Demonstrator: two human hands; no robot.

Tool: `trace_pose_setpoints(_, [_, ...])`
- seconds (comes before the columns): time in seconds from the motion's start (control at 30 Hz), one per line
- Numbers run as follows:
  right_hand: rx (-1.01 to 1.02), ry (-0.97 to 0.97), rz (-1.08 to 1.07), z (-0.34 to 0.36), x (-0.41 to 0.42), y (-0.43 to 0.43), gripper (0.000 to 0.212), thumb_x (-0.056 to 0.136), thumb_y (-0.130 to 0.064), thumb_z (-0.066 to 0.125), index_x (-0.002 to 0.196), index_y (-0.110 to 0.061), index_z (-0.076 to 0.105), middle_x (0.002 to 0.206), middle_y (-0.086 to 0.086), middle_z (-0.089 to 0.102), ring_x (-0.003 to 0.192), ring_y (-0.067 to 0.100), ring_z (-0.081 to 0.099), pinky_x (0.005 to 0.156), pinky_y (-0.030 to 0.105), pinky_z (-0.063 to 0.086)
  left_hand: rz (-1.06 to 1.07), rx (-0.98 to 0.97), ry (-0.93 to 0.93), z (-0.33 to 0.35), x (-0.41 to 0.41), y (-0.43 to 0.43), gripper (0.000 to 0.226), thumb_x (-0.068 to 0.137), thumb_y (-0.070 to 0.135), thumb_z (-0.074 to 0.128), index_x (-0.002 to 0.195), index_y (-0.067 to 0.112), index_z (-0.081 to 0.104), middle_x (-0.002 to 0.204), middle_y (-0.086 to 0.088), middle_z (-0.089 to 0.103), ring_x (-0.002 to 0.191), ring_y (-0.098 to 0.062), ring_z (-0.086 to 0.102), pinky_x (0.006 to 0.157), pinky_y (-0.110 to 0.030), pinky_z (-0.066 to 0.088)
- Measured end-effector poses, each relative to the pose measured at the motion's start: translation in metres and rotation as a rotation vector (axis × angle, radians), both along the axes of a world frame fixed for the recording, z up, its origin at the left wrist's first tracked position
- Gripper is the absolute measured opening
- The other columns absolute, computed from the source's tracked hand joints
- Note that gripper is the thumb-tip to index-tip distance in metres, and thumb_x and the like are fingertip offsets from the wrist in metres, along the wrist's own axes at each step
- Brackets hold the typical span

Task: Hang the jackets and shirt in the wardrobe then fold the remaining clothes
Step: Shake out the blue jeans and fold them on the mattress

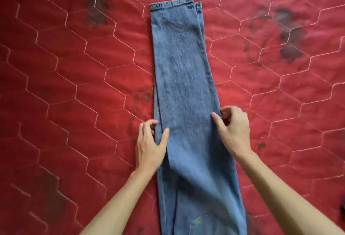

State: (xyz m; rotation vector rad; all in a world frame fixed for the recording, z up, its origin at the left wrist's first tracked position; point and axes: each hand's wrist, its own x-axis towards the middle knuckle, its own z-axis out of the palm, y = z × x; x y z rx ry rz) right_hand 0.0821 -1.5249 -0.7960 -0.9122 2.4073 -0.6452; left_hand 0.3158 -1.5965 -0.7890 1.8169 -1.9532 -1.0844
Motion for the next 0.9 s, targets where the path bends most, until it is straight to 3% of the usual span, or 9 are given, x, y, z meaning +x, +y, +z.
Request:
trace_pose_setpoints(0.07, [0.053,-0.027,-0.004,0.006,0.015,0.041,0.022,0.085,-0.036,0.073,0.090,-0.018,0.061,0.085,0.000,0.060,0.083,0.026,0.054,0.077,0.040,0.043,-0.011,0.035,-0.015,0.005,0.020,0.041,0.024,0.086,0.045,0.065,0.085,0.021,0.064,0.101,0.007,0.048,0.080,-0.007,0.052,0.076,-0.037,0.050])
trace_pose_setpoints(0.17, [0.131,-0.057,-0.031,0.016,0.035,0.090,0.031,0.084,-0.041,0.074,0.099,-0.017,0.062,0.094,0.001,0.060,0.091,0.025,0.054,0.082,0.042,0.045,-0.022,0.097,-0.028,0.013,0.040,0.093,0.046,0.083,0.061,0.057,0.063,0.021,0.067,0.106,0.002,0.046,0.083,-0.011,0.053,0.078,-0.032,0.047])
trace_pose_setpoints(0.27, [0.237,-0.146,-0.121,0.023,0.052,0.128,0.047,0.080,-0.053,0.074,0.109,-0.019,0.059,0.103,0.001,0.061,0.100,0.022,0.054,0.088,0.041,0.047,-0.150,0.248,-0.043,0.021,0.056,0.134,0.037,0.077,0.068,0.062,0.074,0.033,0.073,0.120,0.003,0.040,0.113,-0.011,0.048,0.091,-0.019,0.038])
trace_pose_setpoints(0.33, [0.331,-0.216,-0.151,0.028,0.059,0.146,0.044,0.078,-0.060,0.071,0.095,-0.020,0.060,0.094,-0.002,0.064,0.094,0.024,0.059,0.082,0.040,0.049,-0.212,0.278,-0.083,0.025,0.062,0.153,0.027,0.077,0.061,0.072,0.092,0.039,0.074,0.129,0.001,0.037,0.125,-0.015,0.044,0.096,-0.019,0.036])
trace_pose_setpoints(0.43, [0.357,-0.313,-0.175,0.037,0.066,0.168,0.042,0.078,-0.056,0.071,0.079,-0.016,0.059,0.080,0.000,0.063,0.078,0.023,0.060,0.073,0.042,0.049,-0.130,0.224,-0.221,0.028,0.063,0.172,0.056,0.073,0.056,0.079,0.119,0.028,0.066,0.123,-0.001,0.038,0.112,-0.023,0.053,0.091,-0.030,0.046])
trace_pose_setpoints(0.53, [0.299,-0.401,-0.206,0.049,0.068,0.182,0.035,0.080,-0.051,0.074,0.086,-0.018,0.061,0.085,-0.004,0.066,0.079,0.010,0.061,0.067,0.031,0.046,-0.097,0.168,-0.354,0.033,0.058,0.187,0.041,0.070,0.063,0.077,0.089,0.028,0.068,0.116,0.001,0.039,0.109,-0.023,0.049,0.088,-0.034,0.047])
trace_pose_setpoints(0.63, [0.263,-0.473,-0.231,0.053,0.066,0.202,0.031,0.082,-0.048,0.075,0.093,-0.022,0.063,0.090,-0.009,0.067,0.085,0.006,0.063,0.069,0.027,0.046,-0.142,0.256,-0.433,0.037,0.056,0.207,0.031,0.078,0.057,0.073,0.080,0.027,0.066,0.138,-0.005,0.035,0.122,-0.023,0.041,0.097,-0.034,0.043])
trace_pose_setpoints(0.8, [0.165,-0.469,-0.161,0.049,0.070,0.237,0.014,0.087,-0.032,0.074,0.078,-0.022,0.069,0.073,-0.007,0.071,0.069,0.010,0.062,0.063,0.029,0.048,0.000,0.178,-0.180,0.038,0.068,0.226,0.023,0.079,0.031,0.082,0.071,0.019,0.064,0.140,-0.011,0.040,0.124,-0.027,0.044,0.102,-0.040,0.040])
trace_pose_setpoints(0.9, [0.003,-0.426,-0.147,0.050,0.081,0.248,0.007,0.090,-0.024,0.071,0.083,-0.022,0.071,0.079,-0.008,0.072,0.075,0.010,0.065,0.071,0.030,0.051,0.161,0.026,0.042,0.054,0.081,0.250,0.023,0.084,0.018,0.078,0.073,0.025,0.060,0.125,0.007,0.053,0.110,-0.009,0.053,0.093,-0.037,0.045])
